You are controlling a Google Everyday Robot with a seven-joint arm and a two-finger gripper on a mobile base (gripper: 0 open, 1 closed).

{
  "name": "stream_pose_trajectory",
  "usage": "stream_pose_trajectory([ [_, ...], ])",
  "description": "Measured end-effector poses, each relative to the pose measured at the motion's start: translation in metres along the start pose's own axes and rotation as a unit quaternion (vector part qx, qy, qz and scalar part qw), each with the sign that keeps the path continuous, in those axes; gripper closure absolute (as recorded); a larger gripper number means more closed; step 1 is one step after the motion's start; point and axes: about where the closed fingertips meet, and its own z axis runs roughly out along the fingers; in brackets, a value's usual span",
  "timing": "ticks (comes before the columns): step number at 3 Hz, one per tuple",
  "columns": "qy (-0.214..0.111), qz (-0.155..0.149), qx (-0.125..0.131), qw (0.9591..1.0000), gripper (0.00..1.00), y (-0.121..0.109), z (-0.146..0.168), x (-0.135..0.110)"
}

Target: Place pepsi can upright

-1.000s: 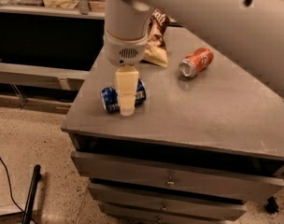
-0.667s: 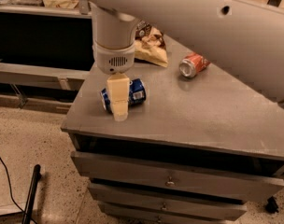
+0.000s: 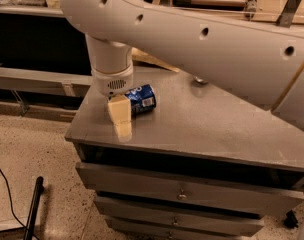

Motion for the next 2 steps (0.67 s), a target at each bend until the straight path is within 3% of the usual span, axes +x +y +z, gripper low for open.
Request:
stream_pose_trajectory([
  [1, 0.014, 0.015, -0.003, 0.9998, 0.00, -0.0047, 0.0137, 0.0060],
  [2, 0.014, 0.017, -0.001, 0.9998, 0.13, -0.0054, 0.0145, 0.0063],
])
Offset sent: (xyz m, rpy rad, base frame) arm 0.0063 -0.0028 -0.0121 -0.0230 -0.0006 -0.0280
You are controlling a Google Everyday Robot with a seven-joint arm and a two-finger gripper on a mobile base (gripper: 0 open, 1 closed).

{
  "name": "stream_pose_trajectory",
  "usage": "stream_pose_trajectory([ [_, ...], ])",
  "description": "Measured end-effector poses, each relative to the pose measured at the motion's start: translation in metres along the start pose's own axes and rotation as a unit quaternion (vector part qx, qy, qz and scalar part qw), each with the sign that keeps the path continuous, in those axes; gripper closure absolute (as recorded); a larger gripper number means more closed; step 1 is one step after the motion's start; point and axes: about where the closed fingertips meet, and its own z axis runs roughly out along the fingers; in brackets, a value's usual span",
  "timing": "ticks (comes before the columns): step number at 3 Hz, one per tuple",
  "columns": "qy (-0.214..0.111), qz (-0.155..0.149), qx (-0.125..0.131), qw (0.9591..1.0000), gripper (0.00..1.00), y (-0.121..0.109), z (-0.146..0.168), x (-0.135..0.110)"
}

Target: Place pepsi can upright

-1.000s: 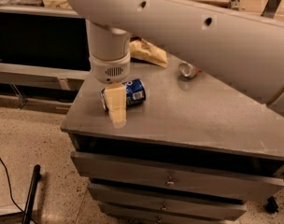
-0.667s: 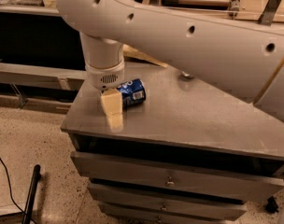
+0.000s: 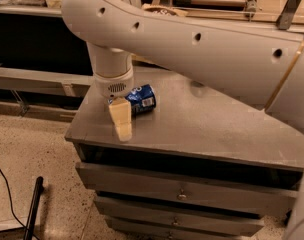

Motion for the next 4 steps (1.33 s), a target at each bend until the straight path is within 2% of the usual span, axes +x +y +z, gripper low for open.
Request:
stream_pose_trajectory([
  [3, -0.003, 0.003, 0.010, 0.9999, 0.82, 0.005, -0.008, 0.002],
  [4, -0.021, 0.013, 0.039, 0.9989, 1.00, 0.017, -0.033, 0.010],
])
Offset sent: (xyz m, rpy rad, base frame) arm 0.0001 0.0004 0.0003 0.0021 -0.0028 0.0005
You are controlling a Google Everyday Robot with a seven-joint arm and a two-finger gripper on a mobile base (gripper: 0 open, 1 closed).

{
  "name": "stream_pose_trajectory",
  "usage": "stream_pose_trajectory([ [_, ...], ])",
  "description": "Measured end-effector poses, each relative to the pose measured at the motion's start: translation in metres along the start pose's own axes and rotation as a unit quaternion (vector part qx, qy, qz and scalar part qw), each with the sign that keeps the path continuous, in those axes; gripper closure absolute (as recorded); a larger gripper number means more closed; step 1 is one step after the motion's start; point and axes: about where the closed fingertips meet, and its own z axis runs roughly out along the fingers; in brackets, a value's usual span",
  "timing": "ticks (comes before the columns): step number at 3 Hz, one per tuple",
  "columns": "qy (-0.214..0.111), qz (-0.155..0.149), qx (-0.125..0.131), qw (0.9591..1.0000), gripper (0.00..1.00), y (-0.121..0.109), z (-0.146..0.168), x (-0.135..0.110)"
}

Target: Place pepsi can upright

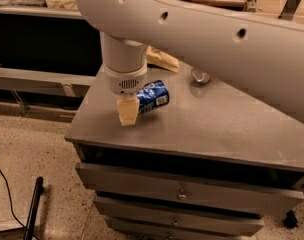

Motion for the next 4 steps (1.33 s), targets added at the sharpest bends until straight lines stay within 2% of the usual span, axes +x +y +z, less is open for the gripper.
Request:
stream_pose_trajectory([
  [1, -0.039, 0.020, 0.041, 0.9982, 1.00, 0.009, -0.043, 0.010],
  [2, -0.107, 0.063, 0.075, 0.9894, 1.00, 0.017, -0.082, 0.029],
  [3, -0.191, 0.088, 0.102, 0.9722, 1.00, 0.020, -0.091, 0.049],
  [4, -0.308, 0.108, 0.123, 0.9372, 1.00, 0.019, -0.082, 0.076],
])
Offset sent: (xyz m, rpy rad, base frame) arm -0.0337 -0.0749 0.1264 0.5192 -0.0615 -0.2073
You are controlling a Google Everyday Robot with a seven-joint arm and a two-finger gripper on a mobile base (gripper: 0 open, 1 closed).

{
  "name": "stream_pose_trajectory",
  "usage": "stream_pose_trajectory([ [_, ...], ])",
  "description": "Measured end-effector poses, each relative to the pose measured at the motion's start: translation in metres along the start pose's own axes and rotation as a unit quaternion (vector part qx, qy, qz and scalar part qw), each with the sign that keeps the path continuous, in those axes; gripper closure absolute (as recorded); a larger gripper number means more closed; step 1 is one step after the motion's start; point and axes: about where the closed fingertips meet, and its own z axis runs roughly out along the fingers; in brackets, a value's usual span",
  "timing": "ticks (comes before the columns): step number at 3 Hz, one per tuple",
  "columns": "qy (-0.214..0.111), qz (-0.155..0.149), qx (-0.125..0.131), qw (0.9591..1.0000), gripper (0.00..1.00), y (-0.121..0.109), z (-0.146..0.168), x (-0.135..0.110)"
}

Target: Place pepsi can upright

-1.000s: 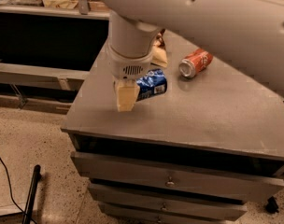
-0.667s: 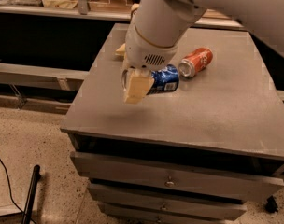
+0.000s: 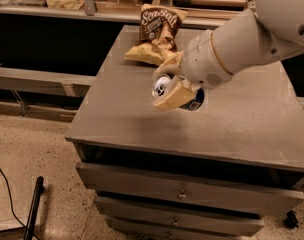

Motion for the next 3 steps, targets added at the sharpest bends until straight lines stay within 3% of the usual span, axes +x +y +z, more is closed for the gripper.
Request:
stream_pose_trajectory([
  [1, -0.020, 0.010, -0.001, 0.9998, 1.00, 0.0034, -0.0053, -0.0094],
  [2, -0.018, 0.008, -0.002, 0.9998, 1.00, 0.0035, -0.0042, -0.0102],
  [3, -0.054, 0.032, -0.020, 0.9978, 1.00, -0.0002, -0.0020, -0.0113],
])
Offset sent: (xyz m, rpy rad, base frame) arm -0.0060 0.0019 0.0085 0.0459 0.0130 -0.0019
